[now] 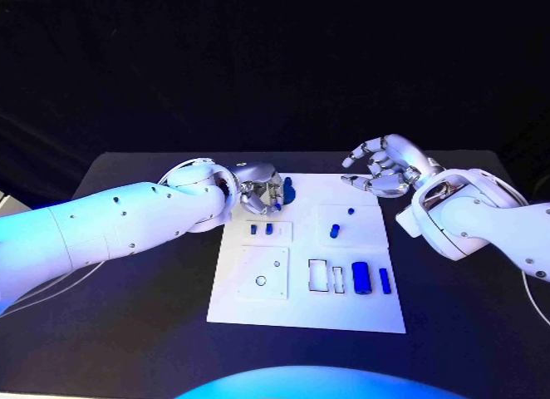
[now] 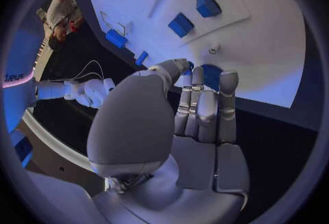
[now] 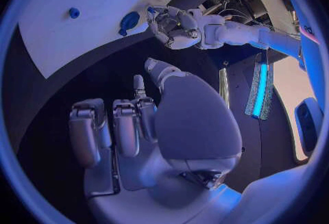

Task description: Assemble the parts on the task board

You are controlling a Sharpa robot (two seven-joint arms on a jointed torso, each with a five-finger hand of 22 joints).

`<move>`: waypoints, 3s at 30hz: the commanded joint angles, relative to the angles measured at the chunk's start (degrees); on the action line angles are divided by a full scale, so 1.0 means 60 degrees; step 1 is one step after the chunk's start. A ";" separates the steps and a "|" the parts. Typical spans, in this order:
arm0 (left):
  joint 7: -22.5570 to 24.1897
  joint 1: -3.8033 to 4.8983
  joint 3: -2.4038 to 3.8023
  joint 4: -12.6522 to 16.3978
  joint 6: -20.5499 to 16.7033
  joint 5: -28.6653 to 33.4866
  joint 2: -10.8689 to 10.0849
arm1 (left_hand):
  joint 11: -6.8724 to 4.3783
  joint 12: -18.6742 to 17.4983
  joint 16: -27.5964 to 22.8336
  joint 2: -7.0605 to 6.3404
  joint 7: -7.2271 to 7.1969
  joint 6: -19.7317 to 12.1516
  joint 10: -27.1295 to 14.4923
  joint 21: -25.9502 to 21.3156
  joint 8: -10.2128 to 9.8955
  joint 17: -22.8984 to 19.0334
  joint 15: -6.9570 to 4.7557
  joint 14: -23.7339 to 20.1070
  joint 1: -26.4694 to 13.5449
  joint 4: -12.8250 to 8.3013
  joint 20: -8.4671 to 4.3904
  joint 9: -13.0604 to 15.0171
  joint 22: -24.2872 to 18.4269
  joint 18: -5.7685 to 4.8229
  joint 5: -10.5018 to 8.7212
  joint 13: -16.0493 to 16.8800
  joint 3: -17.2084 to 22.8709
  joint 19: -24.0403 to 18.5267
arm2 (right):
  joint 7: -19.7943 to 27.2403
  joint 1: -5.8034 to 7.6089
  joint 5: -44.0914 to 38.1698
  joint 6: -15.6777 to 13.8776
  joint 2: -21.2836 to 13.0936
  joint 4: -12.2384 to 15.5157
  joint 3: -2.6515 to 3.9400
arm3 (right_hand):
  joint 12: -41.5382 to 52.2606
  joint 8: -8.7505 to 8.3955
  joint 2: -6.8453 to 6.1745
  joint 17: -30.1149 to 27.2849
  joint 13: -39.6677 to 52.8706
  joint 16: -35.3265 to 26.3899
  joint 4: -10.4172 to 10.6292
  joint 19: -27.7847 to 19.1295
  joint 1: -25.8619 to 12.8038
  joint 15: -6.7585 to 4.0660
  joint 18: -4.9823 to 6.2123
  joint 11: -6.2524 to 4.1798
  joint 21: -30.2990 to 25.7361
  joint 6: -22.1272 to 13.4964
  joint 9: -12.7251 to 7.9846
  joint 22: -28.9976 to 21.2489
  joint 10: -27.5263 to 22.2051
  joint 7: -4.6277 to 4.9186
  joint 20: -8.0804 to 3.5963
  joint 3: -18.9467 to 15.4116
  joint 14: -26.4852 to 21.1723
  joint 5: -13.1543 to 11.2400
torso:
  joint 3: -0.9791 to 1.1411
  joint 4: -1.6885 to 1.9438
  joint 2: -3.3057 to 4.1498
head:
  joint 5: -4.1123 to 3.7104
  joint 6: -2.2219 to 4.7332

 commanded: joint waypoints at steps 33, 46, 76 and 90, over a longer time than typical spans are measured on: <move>-0.0328 -0.0004 0.0067 -0.0134 0.0885 0.0244 -0.0333 | 0.0006 -0.0167 0.0057 -0.0051 -0.0034 0.0122 0.0178 -0.0002 -0.0110 0.0009 -0.0014 0.0110 -0.0267 -0.0042 -0.0001 0.0247 -0.0040 -0.0092 -0.0023 -0.0010 -0.0040 0.0018 | 0.0057 -0.0006 -0.0062 0.0141 -0.0038 0.0015 0.0003 | 0.0010 0.0069 -0.0015 0.2377 0.1715 -0.0009 0.0024 0.0987 0.0136 0.0069 -0.0056 0.0053 0.0002 -0.0012 0.0001 0.2498 0.0259 -0.0005 0.0058 0.0014 0.0964 0.0037 | -0.0002 -0.0015 0.0027 | 0.0077 -0.0048; -0.0294 -0.0009 0.0042 -0.0215 0.0907 0.0212 -0.0183 | 0.0001 -0.0184 0.0059 -0.0041 -0.0038 0.0122 0.0184 0.0004 -0.0122 0.0011 -0.0016 0.0112 -0.0268 -0.0049 -0.0001 0.0252 -0.0028 -0.0094 -0.0021 -0.0010 -0.0032 0.0027 | 0.0055 -0.0006 -0.0062 0.0140 -0.0030 0.0020 0.0003 | 0.0010 0.0069 -0.0015 0.2377 0.1715 -0.0009 0.0024 0.0987 0.0136 0.0069 -0.0056 0.0053 0.0002 -0.0012 0.0001 0.2498 0.0259 -0.0005 0.0058 0.0014 0.0964 0.0037 | 0.0001 -0.0004 0.0023 | 0.0058 -0.0066; -0.0564 -0.0015 -0.0012 -0.0299 0.1017 0.0188 -0.0205 | -0.0018 -0.0240 0.0107 0.0024 -0.0039 0.0239 0.0308 0.0080 -0.0134 0.0161 -0.0038 0.0206 -0.0234 -0.0156 -0.0018 0.0321 0.0093 -0.0117 -0.0019 0.0022 0.0009 0.0124 | 0.0068 -0.0006 -0.0062 0.0136 -0.0038 0.0011 0.0003 | 0.0010 0.0069 -0.0015 0.2377 0.1715 -0.0009 0.0024 0.0987 0.0136 0.0069 -0.0056 0.0053 0.0002 -0.0012 0.0001 0.2498 0.0259 -0.0005 0.0058 0.0014 0.0964 0.0037 | -0.0001 -0.0002 0.0022 | 0.0064 -0.0075; -0.0531 -0.0015 -0.0014 -0.0370 0.0988 0.0414 -0.0105 | 0.0133 -0.0707 0.0115 0.0067 0.0107 -0.0083 0.0186 0.0044 -0.0602 0.0076 0.0077 0.0200 -0.0420 -0.0206 0.0057 0.0299 0.0037 -0.0113 -0.0014 -0.0033 0.0130 0.0083 | 0.0065 -0.0006 -0.0062 0.0142 -0.0034 0.0008 0.0003 | 0.0009 0.0072 -0.0024 0.2374 0.1714 -0.0011 0.0039 0.0989 0.0148 0.0069 -0.0058 0.0056 0.0008 -0.0017 -0.0006 0.2499 0.0259 -0.0001 0.0058 0.0022 0.0964 0.0047 | 0.0008 -0.0010 0.0020 | 0.0067 -0.0065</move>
